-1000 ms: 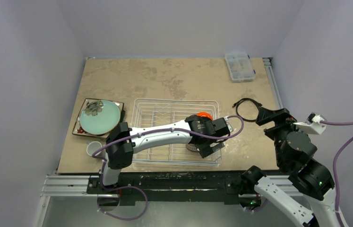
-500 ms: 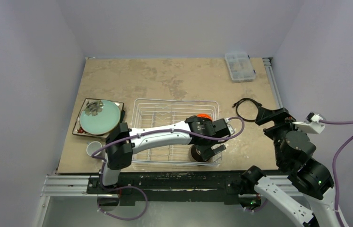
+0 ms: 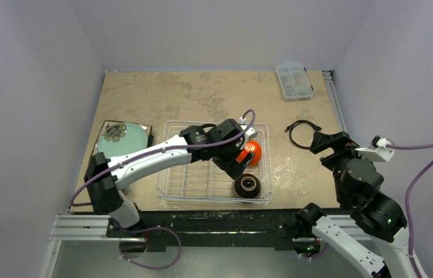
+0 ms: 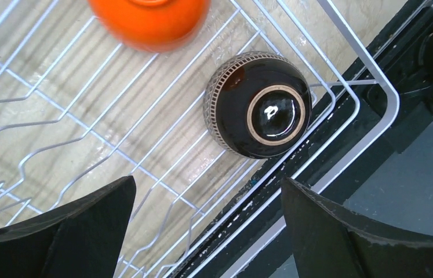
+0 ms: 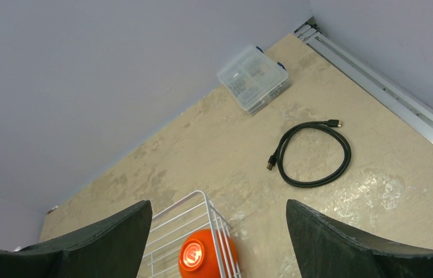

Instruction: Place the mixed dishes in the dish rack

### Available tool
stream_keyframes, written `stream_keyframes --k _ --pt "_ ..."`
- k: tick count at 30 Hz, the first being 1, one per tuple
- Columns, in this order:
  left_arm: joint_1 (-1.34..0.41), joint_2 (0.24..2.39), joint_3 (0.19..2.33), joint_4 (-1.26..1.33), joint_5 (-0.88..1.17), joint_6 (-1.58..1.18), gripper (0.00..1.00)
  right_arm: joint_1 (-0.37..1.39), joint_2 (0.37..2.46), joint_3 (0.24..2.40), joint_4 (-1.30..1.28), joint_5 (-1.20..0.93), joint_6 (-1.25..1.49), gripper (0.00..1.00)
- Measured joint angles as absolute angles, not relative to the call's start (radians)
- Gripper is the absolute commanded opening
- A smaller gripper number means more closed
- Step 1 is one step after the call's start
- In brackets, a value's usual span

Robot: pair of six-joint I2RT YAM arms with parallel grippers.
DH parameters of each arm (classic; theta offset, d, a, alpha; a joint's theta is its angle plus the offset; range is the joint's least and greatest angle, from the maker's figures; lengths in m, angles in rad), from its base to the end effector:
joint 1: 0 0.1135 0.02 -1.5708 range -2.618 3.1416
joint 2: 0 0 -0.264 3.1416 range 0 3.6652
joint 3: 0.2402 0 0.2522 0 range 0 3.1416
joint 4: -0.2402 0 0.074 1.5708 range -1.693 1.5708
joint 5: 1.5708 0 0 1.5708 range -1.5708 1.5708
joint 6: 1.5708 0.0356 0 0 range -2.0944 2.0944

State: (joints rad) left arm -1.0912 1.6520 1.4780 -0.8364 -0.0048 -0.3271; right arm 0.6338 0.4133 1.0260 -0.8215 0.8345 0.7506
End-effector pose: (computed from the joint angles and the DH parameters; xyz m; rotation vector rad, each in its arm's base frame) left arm 0.1623 -0.3116 0.3005 0.9938 2.4782 -0.4955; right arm 0.0478 0.0024 0.3892 0.6744 1.5808 0.2845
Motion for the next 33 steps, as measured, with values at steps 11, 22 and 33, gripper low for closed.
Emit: stream_keyframes --k 11,22,33 --pt "-0.915 1.291 1.308 -0.831 0.004 -0.35 0.97 0.634 0.424 1.005 -0.815 0.78 0.729 0.86" --pt "-0.561 0.995 1.191 -1.063 -0.21 -0.447 1.0 0.634 0.519 1.0 -0.747 0.71 0.679 0.86" --pt "0.023 0.839 1.006 -1.152 -0.159 -0.581 1.0 0.634 0.555 0.987 -0.718 0.658 0.661 0.86"
